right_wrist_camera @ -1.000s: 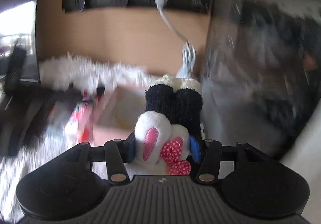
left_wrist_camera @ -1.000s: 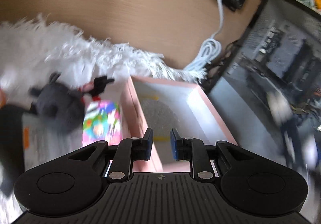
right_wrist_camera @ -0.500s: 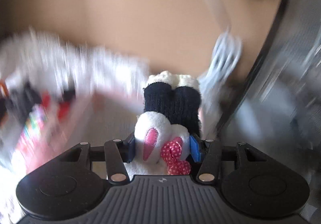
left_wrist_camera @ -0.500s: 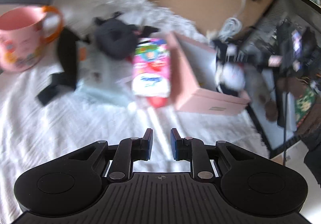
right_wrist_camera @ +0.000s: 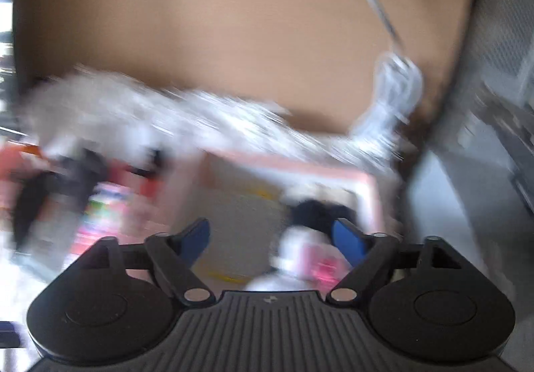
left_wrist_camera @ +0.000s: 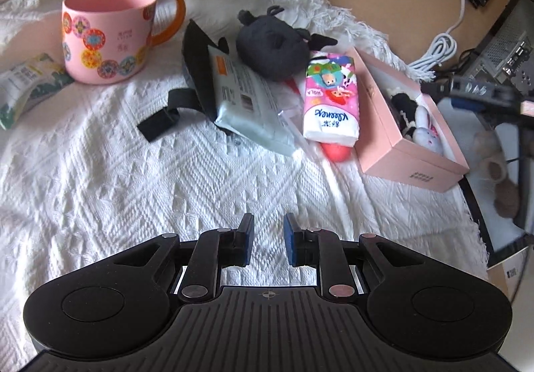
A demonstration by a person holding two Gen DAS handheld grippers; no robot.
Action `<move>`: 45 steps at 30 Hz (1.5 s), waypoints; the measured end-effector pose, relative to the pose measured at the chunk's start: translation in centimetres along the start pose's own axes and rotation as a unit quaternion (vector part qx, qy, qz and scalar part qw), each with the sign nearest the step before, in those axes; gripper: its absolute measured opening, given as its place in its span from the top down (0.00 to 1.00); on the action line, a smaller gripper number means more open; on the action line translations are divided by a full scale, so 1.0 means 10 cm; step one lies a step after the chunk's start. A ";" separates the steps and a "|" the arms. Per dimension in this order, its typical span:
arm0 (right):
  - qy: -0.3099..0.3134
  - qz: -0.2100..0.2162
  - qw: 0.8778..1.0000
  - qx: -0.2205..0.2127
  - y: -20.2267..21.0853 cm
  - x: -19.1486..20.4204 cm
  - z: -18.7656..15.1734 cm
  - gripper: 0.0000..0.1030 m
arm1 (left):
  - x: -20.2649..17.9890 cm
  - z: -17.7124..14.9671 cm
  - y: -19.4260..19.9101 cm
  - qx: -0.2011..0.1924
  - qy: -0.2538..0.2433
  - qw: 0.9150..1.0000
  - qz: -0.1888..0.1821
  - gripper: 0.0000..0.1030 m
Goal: Organize soft objects
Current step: 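Lower the bunny slipper into the pink box and open the right gripper, then grasp the pink Kleenex tissue pack with the right gripper, then lift the tissue pack and carry it toward the pink box with the right gripper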
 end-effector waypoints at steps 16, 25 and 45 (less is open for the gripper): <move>0.075 -0.038 0.995 0.044 -0.62 1.43 -0.11 0.27 | 0.25 -0.19 0.33 -0.032 0.027 0.998 0.042 0.80; 0.075 0.059 0.994 0.055 0.05 1.25 -0.35 0.79 | 0.20 -0.19 0.23 -0.017 0.017 0.999 0.032 0.80; -0.134 0.049 0.984 0.102 0.63 -0.12 -1.74 0.54 | -0.46 0.47 -0.17 -0.014 -0.147 0.989 0.022 0.80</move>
Point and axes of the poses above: each gripper's, at about its wrist camera, not at the fingertips, and y roughly against the way its jaws point, x to its left, z to its top, the point moved 3 cm from there along -y, roughly the way its jaws point, and after that the axes turned 10 degrees about x, right-handed, at the moved point
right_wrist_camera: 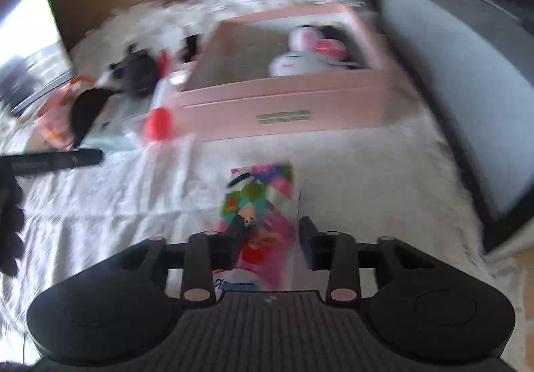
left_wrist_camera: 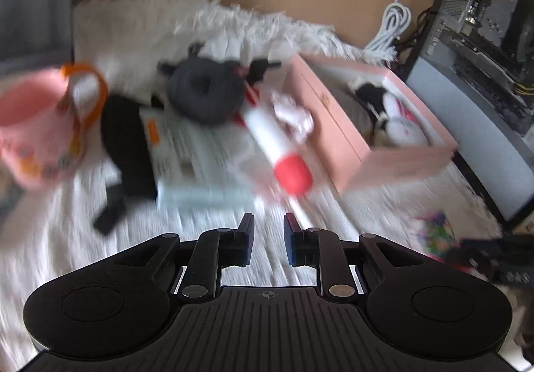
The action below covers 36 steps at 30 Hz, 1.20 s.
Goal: Organize soft objects
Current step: 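Lift the tissue pack and carry it toward the pink box with the right gripper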
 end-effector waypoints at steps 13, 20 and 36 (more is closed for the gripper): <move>-0.074 -0.008 0.997 -0.019 -0.03 -0.33 -0.25 0.24 | -0.05 0.57 -0.64 0.058 -0.134 0.987 0.063 0.78; -0.066 -0.012 0.997 -0.026 -0.05 -0.29 -0.26 0.17 | -0.14 0.56 -0.73 0.070 -0.181 0.977 0.088 0.76; -0.035 -0.013 0.999 -0.026 -0.13 -0.20 -0.25 0.00 | -0.13 0.10 -0.33 0.030 -0.130 0.991 0.029 0.85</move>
Point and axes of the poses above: each gripper's, at about its wrist camera, not at the fingertips, and y roughly against the way its jaws point, x to its left, z to its top, the point moved 3 cm from there along -y, roughly the way its jaws point, and after that the axes turned 10 degrees about x, right-handed, at the moved point
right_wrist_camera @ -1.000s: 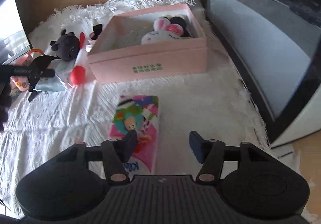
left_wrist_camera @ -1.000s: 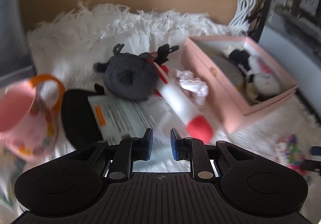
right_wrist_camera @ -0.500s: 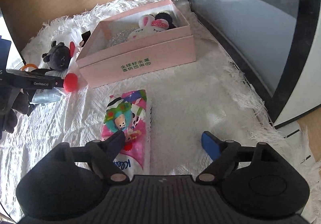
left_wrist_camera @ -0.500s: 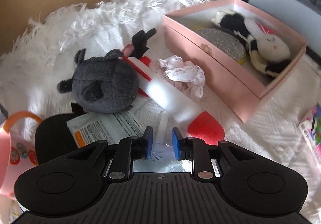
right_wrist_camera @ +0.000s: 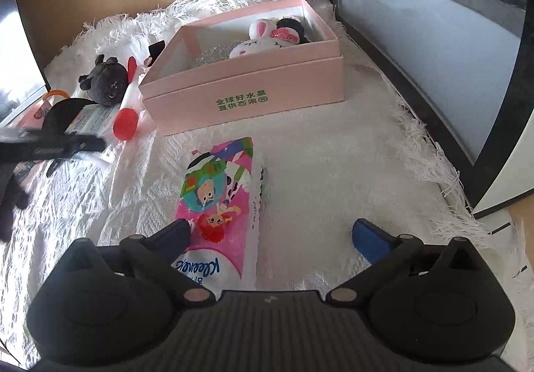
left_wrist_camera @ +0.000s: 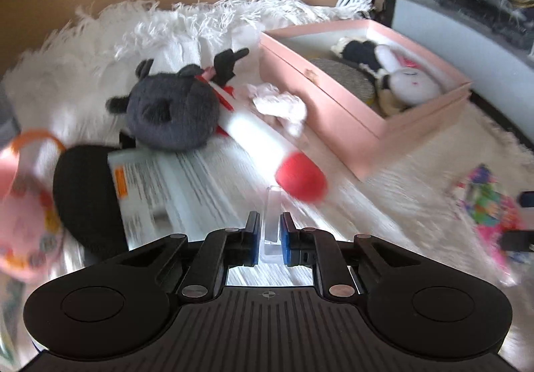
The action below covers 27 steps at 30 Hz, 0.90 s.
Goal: Organize soft objects
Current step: 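Lift the tissue pack and carry it toward the pink box with the right gripper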
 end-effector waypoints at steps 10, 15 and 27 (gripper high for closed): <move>0.027 0.015 0.999 0.035 0.05 0.04 0.11 0.03 | -0.14 -0.62 0.49 -0.013 0.083 0.994 -0.068 0.85; 0.085 -0.021 0.996 0.000 0.10 0.37 0.05 0.03 | -0.29 -0.81 0.60 -0.005 0.083 0.993 -0.086 0.85; 0.123 -0.030 0.992 0.010 0.15 0.47 0.15 0.47 | -0.56 -0.83 0.75 -0.019 0.047 0.992 -0.117 0.85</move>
Point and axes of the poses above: each gripper's, at about its wrist camera, not at the fingertips, and y roughly against the way its jaws point, x to its left, z to its top, the point moved 3 cm from there along -y, roughly the way its jaws point, and after that the axes turned 10 degrees about x, right-handed, at the moved point
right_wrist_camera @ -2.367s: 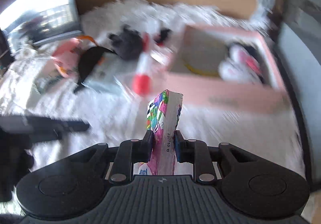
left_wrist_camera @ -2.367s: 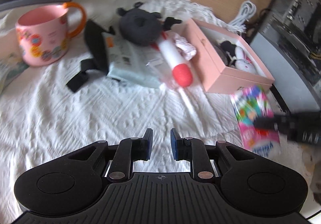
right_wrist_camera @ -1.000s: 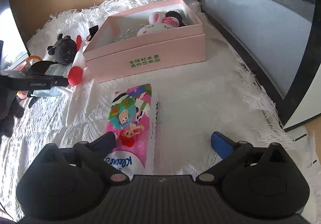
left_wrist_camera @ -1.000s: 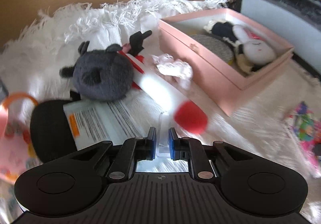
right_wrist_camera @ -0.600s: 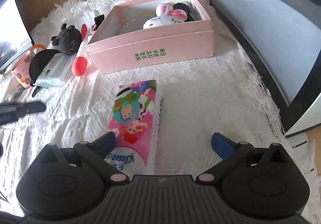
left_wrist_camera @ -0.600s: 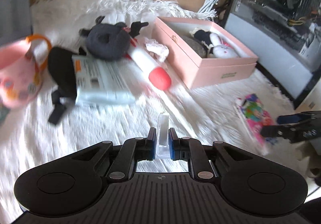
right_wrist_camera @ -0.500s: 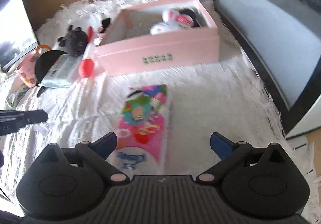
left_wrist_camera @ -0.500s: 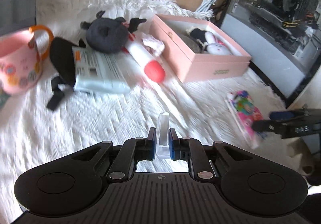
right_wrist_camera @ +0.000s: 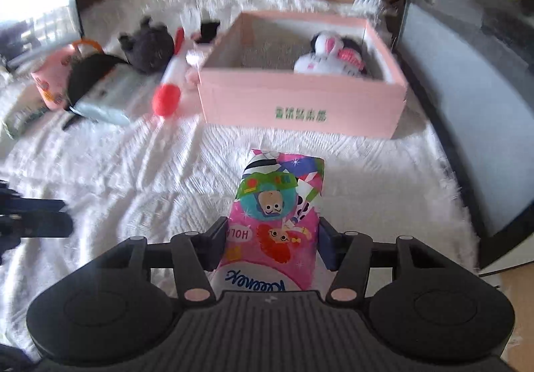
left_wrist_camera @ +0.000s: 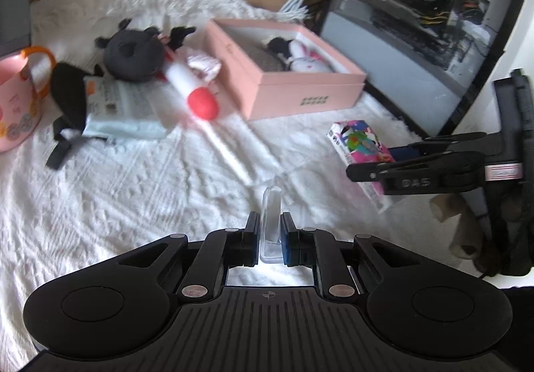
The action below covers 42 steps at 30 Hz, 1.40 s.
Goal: Organize soft objects
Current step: 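Lift the tissue pack and carry it toward the pink box with the right gripper, then lower the tissue pack into the pink box and open the right gripper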
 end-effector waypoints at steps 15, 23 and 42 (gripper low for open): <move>-0.032 -0.069 0.993 -0.086 0.83 -0.27 -0.38 0.47 | -0.15 1.97 -0.24 -0.146 -0.023 0.989 -0.025 0.84; -0.072 -0.078 0.992 -0.063 0.75 -0.44 -0.55 0.47 | 0.05 2.08 -0.81 -0.083 0.048 0.995 0.000 0.83; 0.012 0.017 0.994 -0.104 0.12 -0.29 1.45 0.47 | 0.45 0.03 -0.06 -0.018 0.177 0.984 0.030 0.83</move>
Point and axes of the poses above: each gripper's, at about its wrist camera, not at the fingertips, and y roughly against the way its jaws point, x to its left, z to its top, the point moved 3 cm from there along -y, roughly the way its jaws point, and after that the axes turned 10 degrees about x, right-handed, at the moved point
